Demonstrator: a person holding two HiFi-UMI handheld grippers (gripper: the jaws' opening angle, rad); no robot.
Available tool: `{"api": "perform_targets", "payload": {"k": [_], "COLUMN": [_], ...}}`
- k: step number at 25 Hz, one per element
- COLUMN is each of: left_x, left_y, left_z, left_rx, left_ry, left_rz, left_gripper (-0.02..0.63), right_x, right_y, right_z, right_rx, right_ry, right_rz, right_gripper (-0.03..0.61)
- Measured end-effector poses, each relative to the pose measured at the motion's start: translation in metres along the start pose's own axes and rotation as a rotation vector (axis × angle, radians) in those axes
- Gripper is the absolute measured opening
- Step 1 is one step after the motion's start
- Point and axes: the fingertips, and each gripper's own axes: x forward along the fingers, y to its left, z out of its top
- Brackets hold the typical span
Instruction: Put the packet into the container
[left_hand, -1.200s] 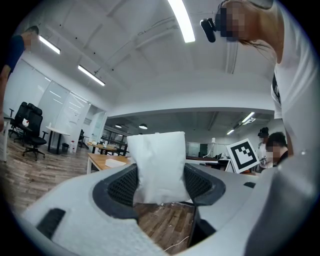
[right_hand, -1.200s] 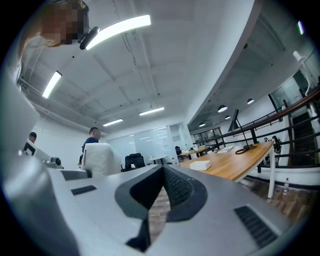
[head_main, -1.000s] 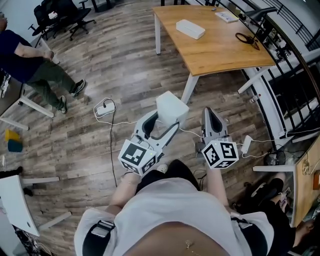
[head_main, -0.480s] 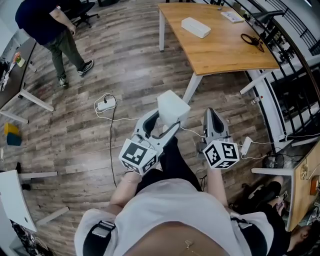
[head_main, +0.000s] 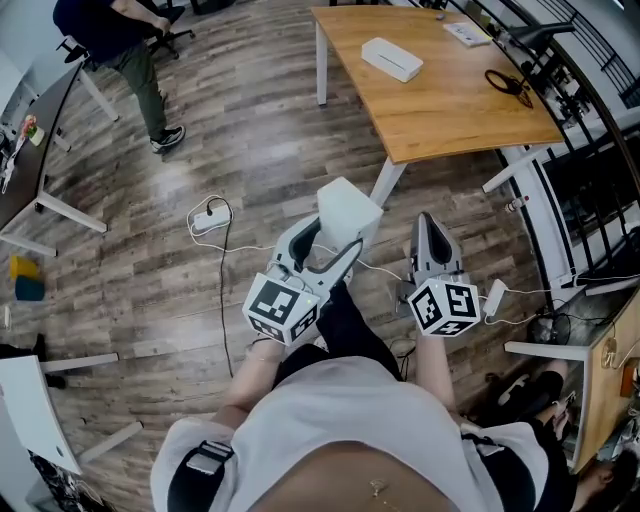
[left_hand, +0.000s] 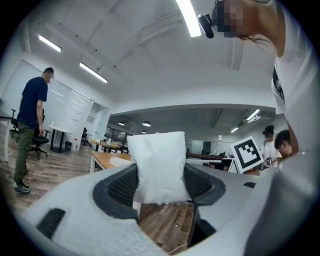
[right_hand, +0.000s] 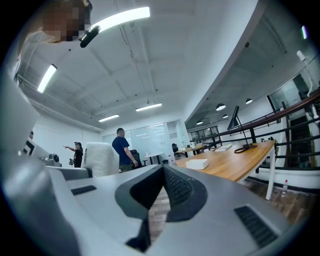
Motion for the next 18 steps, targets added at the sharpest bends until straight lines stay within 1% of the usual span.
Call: {"api": "perform_targets", "payload": {"k": [18], "left_x": [0.118], "left_y": [0.093], "left_z": [0.025], "left_rx": [-0.001], "left_ry": [-0.002], "left_rz": [-0.005], "left_gripper": [0.293], "right_x": [0.143], "right_y": [-0.042], "right_z": [0.024], "right_rx": [0.004], "right_ry": [-0.010], "right_rz": [0.021], "right_gripper": [0.011]}}
